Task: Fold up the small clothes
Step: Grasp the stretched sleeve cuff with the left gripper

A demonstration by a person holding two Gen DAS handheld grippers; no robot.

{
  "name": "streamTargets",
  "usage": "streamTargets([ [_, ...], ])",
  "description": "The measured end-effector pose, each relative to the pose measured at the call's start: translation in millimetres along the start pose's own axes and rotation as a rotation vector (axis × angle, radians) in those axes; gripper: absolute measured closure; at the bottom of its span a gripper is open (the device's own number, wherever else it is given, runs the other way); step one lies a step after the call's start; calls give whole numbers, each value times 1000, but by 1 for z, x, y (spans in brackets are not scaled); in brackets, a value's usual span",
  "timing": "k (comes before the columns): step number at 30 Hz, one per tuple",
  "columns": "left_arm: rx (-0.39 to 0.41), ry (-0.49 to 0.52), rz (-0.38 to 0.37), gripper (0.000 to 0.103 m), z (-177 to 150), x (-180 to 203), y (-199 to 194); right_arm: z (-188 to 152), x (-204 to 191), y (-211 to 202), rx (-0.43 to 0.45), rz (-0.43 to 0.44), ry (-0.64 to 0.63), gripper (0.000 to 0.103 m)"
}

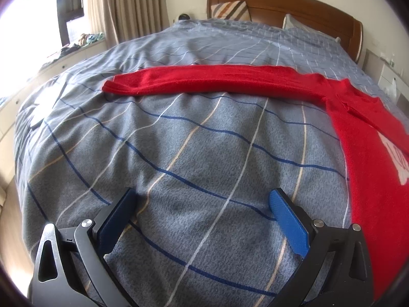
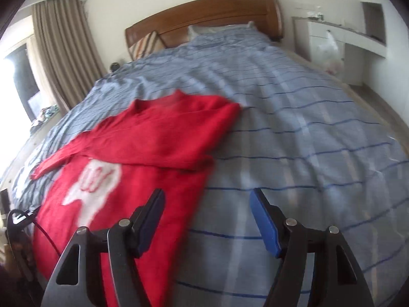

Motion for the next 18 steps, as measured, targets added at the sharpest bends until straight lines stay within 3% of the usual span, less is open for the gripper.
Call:
streamTargets([
  [3,4,8,-2,0,-1,0,-1,-19,53,11,-22,-84,86,34],
  [5,-21,20,-3,0,-1,0,-2,-30,72,15,-23,-1,193,34],
  [8,-61,-23,-72,0,5,-6,-9,-28,76,13,7,16,226,34],
  [11,-39,-145,-191,1,29,-30,-16,-25,74,15,17,25,223,33],
  [18,-76,-572,-266,2,101,-151,36,-31,67,15,27,22,212,31],
])
Point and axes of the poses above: each gripper's, at about its wrist camera, not at the fingertips, and y roughly the way its jaws point, x to its right, z to its top, the point moved 4 cm from there along y, roughly the way its jaws point, and after that the axes turned 12 degrees about -z, right-handed, at the moved point
